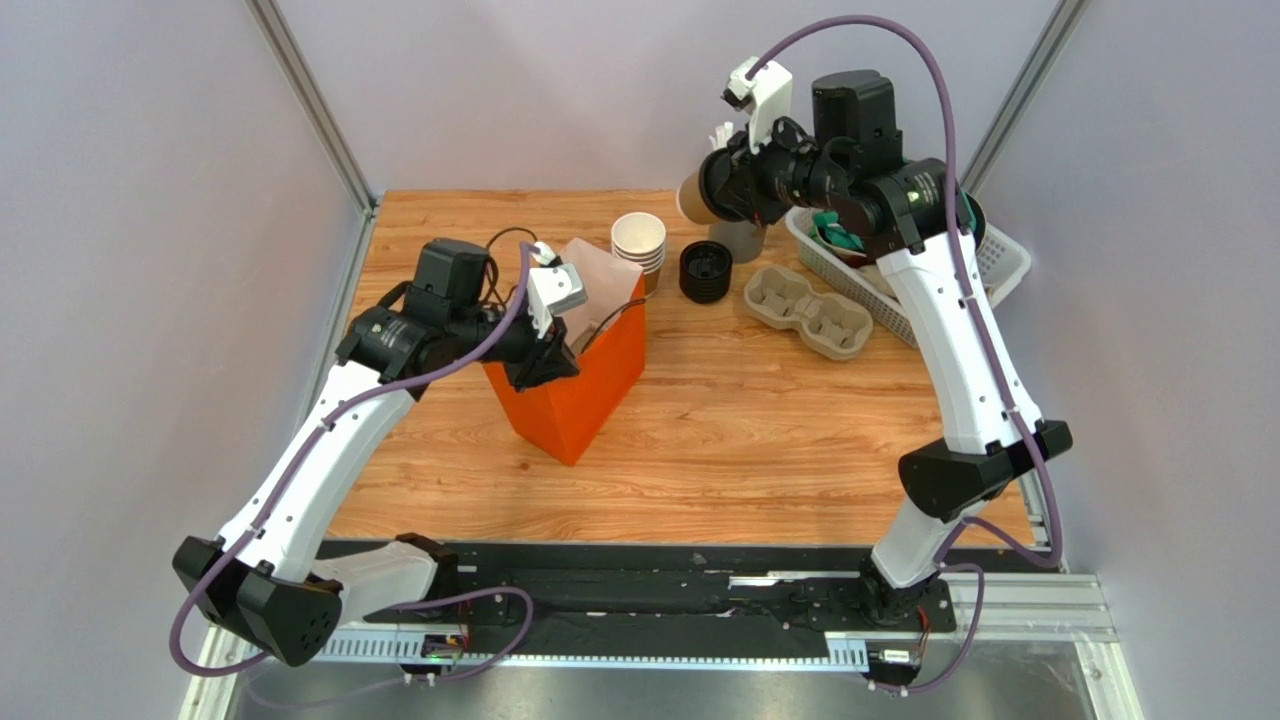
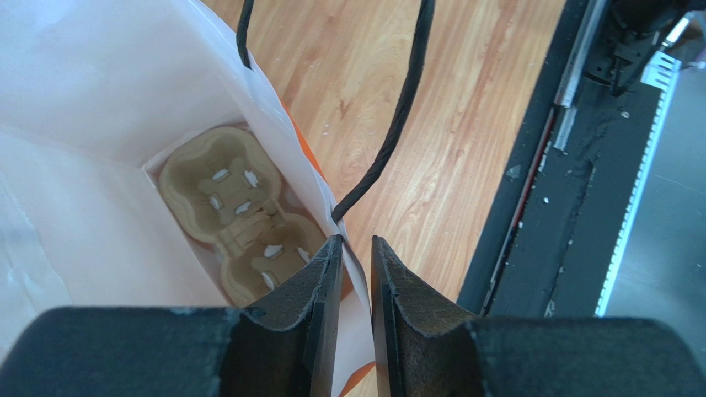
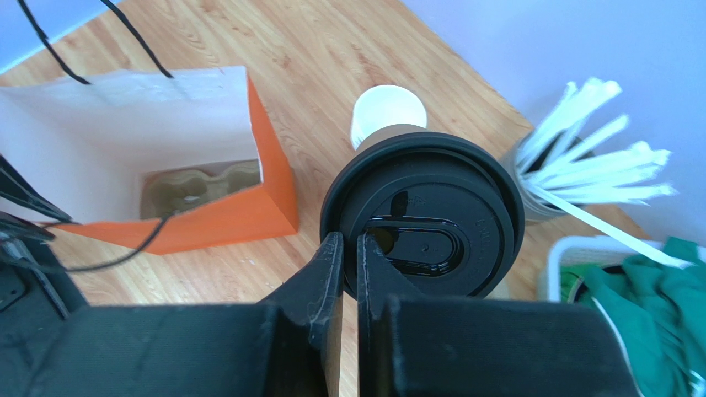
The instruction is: Pack the takeout coffee
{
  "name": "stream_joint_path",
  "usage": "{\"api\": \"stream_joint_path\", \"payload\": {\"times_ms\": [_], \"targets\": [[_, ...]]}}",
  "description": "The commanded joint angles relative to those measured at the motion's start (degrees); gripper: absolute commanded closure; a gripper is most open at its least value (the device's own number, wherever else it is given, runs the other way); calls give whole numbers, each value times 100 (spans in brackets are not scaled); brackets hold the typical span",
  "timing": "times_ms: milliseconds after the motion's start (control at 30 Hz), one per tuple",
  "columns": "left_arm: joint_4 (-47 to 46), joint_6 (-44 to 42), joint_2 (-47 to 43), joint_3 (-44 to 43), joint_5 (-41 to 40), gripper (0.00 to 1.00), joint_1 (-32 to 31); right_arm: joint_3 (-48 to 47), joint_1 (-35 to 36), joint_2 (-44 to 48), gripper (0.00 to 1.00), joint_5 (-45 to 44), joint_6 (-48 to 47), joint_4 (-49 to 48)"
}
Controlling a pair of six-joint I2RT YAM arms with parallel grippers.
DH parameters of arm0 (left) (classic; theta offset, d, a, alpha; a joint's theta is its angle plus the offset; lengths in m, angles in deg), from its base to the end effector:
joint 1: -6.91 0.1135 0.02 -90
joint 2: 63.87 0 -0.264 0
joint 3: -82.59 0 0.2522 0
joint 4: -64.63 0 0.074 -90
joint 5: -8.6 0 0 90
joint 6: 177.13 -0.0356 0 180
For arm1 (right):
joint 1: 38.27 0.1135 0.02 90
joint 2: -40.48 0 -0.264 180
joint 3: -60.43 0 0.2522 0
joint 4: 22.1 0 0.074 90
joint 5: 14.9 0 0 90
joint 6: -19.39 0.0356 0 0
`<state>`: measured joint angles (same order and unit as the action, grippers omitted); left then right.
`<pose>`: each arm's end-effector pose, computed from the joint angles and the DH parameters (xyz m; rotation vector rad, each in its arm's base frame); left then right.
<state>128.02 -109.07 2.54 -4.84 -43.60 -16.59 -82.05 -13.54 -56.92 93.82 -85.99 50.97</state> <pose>0.1978 -0.1098 0.3771 1.1628 1.9115 -0.7707 0.2924 0.1473 0.5033 -0.8936 1.8557 0.4371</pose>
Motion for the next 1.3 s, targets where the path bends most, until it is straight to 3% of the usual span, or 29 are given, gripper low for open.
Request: {"api": "stream_joint_path", "payload": {"times_ms": [0,333,367,533,567,767,1267], "targets": [[170,-13,73,-253,333,72,-198,-320,277,-164,100,492,351,-24],[276,-180,126,-315,623,69,-277,-355,1051,-209,100,651,395,-95],[276,-180,126,-323,623,63,-277,-355,1138,-226,100,668,386,-121],[214,-180,144,-297,588,55,-277,-294,1376,-323,100,642,342,-113],[214,-180,153,-297,579,47,-277,-259,1455,-349,100,642,325,-86],[205,-215,109,-350,491,31,-277,-12,1701,-534,100,589,237,-25],[293,-321,-190,-447,359,27,-93,-152,1948,-1421,100,571,272,309]]}}
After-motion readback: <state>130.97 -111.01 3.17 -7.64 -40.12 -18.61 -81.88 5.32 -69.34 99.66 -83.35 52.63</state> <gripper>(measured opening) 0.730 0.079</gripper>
